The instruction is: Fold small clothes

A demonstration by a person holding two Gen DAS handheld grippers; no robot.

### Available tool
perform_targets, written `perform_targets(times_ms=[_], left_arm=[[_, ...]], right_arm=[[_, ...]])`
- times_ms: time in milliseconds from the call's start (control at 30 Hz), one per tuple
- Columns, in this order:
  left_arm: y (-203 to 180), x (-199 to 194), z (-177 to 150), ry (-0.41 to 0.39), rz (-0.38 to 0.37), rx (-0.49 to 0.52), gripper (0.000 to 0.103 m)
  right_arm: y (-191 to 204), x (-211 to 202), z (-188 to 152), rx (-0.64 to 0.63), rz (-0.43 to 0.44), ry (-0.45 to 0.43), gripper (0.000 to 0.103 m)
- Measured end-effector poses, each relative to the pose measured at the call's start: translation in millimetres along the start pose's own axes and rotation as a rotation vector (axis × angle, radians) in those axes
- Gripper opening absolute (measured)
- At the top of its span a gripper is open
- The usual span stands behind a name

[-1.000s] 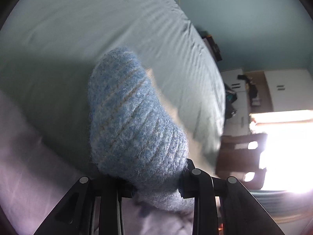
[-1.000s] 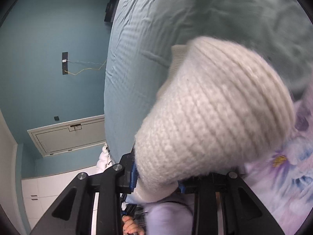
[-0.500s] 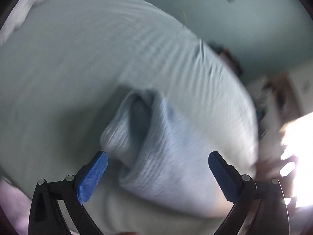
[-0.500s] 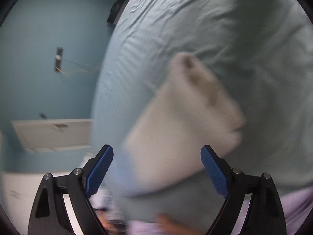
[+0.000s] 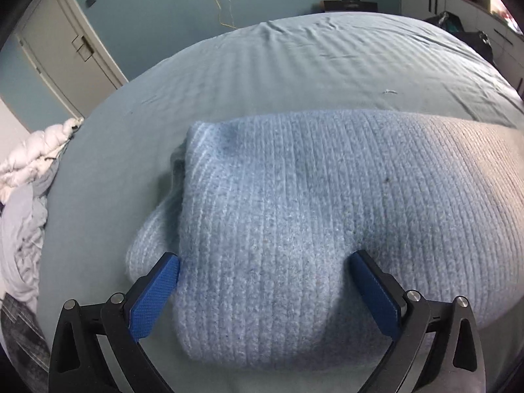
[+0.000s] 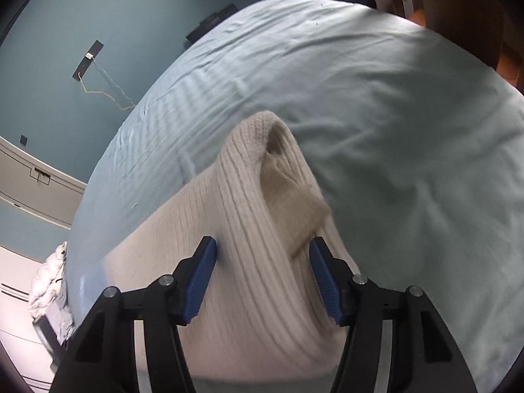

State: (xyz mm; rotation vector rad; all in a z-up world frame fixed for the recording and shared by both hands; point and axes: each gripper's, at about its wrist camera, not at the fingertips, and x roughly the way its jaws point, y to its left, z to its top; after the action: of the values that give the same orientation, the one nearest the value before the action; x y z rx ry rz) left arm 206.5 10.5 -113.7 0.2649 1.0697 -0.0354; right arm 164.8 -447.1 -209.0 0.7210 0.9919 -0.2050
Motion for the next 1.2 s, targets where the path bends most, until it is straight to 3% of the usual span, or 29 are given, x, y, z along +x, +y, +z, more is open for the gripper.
perform_targets(times_ms=[33, 67, 200, 300, 367, 433, 500, 600, 633, 667, 700, 733, 767, 833, 867, 900, 967, 1067, 1200], left_arm=[[3.8, 0.1, -3.0, 0.002, -0.018, -0.025, 0.103], [8.2, 1.5, -3.4, 0.008, -0.040, -0.052, 0.103], [22.3, 1.6, -7.3, 0.023, -0.096, -0.082, 0.103], [20.8, 1.6, -11.8, 0.011, -0.106, -0.080, 0.103], [20.8, 1.6, -13.4, 0.001, -0.109, -0.078, 0.103], [22.8, 0.7, -17.7, -0.008, -0.117, -0.080, 0.103], [23.5, 0.7, -19.5, -0.020, -0.124, -0.085, 0.103], [25.7, -0.9, -26.2, -0.037, -0.132, -0.093, 0.103], [25.9, -1.3, -26.9, -0.043, -0.133, -0.093, 0.103], [26.2, -1.7, -28.0, -0.050, -0.134, -0.095, 0.103], [26.3, -1.8, -29.0, -0.054, -0.136, -0.097, 0.103], [26.4, -2.2, -29.8, -0.059, -0.136, -0.098, 0.103], [26.5, -3.7, -31.7, -0.062, -0.136, -0.097, 0.103], [27.2, -7.5, -37.1, -0.065, -0.139, -0.099, 0.103], [27.2, -7.0, -36.7, -0.065, -0.141, -0.099, 0.103], [27.5, -6.5, -36.3, -0.066, -0.145, -0.100, 0.103], [29.6, -9.6, -40.8, -0.067, -0.154, -0.105, 0.103], [31.2, -5.2, -36.0, -0.066, -0.161, -0.108, 0.103], [32.2, -4.1, -35.3, -0.066, -0.170, -0.114, 0.103]], right_arm=[[0.1, 0.7, 2.8, -0.002, 0.009, 0.008, 0.047], [-4.0, 3.2, 6.4, 0.013, 0.036, 0.019, 0.016], [-40.3, -28.1, -4.3, 0.348, 0.275, -0.035, 0.014], [-40.1, -33.8, -13.9, 0.356, 0.205, -0.032, 0.014], [-64.4, -11.0, -18.3, 0.468, 0.166, 0.030, 0.014], [-82.3, 10.8, -21.3, 0.518, 0.180, 0.088, 0.014], [-83.9, 16.6, -15.3, 0.481, 0.208, 0.106, 0.015], [-75.1, 2.4, -5.3, 0.477, 0.221, 0.106, 0.028], [-72.5, -6.2, 0.1, 0.478, 0.244, 0.060, 0.031], [-69.4, -13.9, 6.1, 0.453, 0.259, 0.001, 0.043], [-62.6, -19.3, 15.4, 0.397, 0.241, -0.049, 0.067], [-57.2, -18.0, 21.6, 0.353, 0.207, -0.059, 0.078], [-51.5, -12.5, 28.1, 0.308, 0.165, -0.052, 0.083], [-49.6, 6.6, 40.5, 0.266, 0.128, -0.033, 0.082], [-49.9, 13.6, 42.9, 0.263, 0.123, -0.029, 0.069], [-50.4, 21.0, 44.1, 0.255, 0.107, -0.018, 0.045], [-45.1, 34.3, 40.6, 0.195, 0.095, 0.015, 0.024], [-23.1, 32.6, 37.8, 0.057, 0.018, -0.007, 0.014], [-11.8, 9.8, 34.1, 0.011, -0.141, -0.165, 0.000]])
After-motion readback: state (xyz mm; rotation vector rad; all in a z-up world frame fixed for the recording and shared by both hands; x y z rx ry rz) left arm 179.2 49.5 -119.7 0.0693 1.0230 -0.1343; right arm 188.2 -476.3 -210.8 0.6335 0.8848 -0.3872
